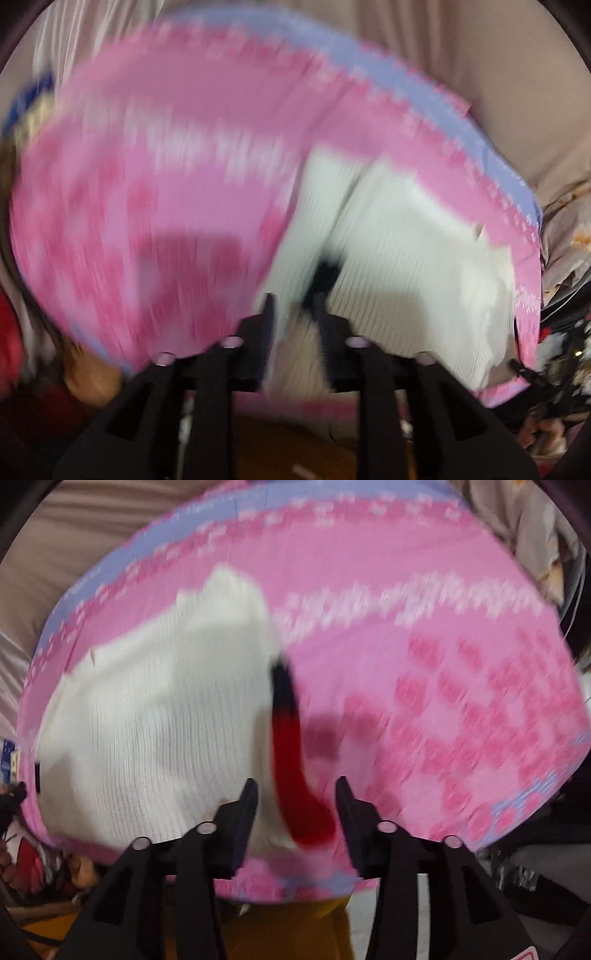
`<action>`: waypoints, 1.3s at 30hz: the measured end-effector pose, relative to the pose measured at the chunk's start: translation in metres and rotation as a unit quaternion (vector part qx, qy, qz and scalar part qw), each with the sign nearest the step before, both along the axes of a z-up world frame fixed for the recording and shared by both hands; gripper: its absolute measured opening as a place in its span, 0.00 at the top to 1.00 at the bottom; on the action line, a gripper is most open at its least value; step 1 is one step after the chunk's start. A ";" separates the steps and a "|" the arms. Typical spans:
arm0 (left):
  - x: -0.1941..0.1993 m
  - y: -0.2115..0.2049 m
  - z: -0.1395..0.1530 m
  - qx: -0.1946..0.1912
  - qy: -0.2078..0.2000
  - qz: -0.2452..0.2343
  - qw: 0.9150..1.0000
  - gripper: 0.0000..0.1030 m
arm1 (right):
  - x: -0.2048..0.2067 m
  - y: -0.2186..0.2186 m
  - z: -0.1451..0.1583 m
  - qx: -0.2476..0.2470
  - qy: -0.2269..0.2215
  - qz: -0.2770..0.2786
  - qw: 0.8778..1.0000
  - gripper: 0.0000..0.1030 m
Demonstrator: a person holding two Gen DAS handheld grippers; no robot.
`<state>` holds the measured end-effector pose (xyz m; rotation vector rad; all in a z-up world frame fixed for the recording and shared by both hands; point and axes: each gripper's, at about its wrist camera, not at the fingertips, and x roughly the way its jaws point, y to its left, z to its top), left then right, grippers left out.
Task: Fold small clothes
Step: 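Grasp the folded sweater edge with both grippers and fold it over again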
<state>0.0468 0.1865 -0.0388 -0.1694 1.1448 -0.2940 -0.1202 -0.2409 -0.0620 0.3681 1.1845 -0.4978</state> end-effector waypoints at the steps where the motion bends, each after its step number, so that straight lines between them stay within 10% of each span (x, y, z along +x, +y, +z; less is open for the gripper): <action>1: 0.009 -0.004 0.008 0.000 -0.018 -0.003 1.000 0.53 | 0.010 -0.005 0.010 -0.016 -0.020 -0.003 1.000 0.48; 9: 0.095 -0.099 -0.030 -0.003 0.011 -0.047 0.999 0.40 | 0.115 -0.024 -0.004 -0.028 -0.060 0.015 0.998 0.46; 11: 0.102 -0.106 -0.054 0.021 0.044 -0.056 0.997 0.72 | 0.130 -0.024 -0.021 -0.012 -0.046 0.007 0.999 0.46; 13: 0.106 -0.113 -0.066 0.022 0.075 -0.057 0.995 0.93 | 0.137 -0.017 -0.029 -0.004 -0.036 0.010 0.999 0.89; 14: 0.103 -0.108 -0.055 0.006 0.054 -0.047 0.997 0.94 | 0.135 -0.013 -0.025 -0.004 -0.041 0.017 0.999 0.90; 19: 0.104 -0.076 -0.009 -0.013 0.001 -0.015 1.000 0.94 | 0.114 0.002 0.031 -0.038 -0.139 0.035 0.989 0.91; 23: 0.123 -0.074 -0.057 0.036 0.052 -0.018 0.998 0.93 | 0.128 -0.032 -0.039 -0.005 -0.028 0.009 1.000 0.91; 29: 0.099 -0.084 -0.022 0.057 -0.003 -0.015 0.998 0.89 | 0.116 0.006 0.018 -0.079 -0.075 0.020 0.994 0.81; 34: 0.054 -0.112 0.017 0.041 -0.044 -0.066 0.996 0.83 | 0.113 0.103 0.029 -0.030 -0.092 0.182 0.979 0.79; 39: 0.017 -0.174 -0.025 0.054 0.010 -0.173 0.983 0.80 | 0.118 0.192 -0.026 0.028 -0.023 0.323 0.946 0.91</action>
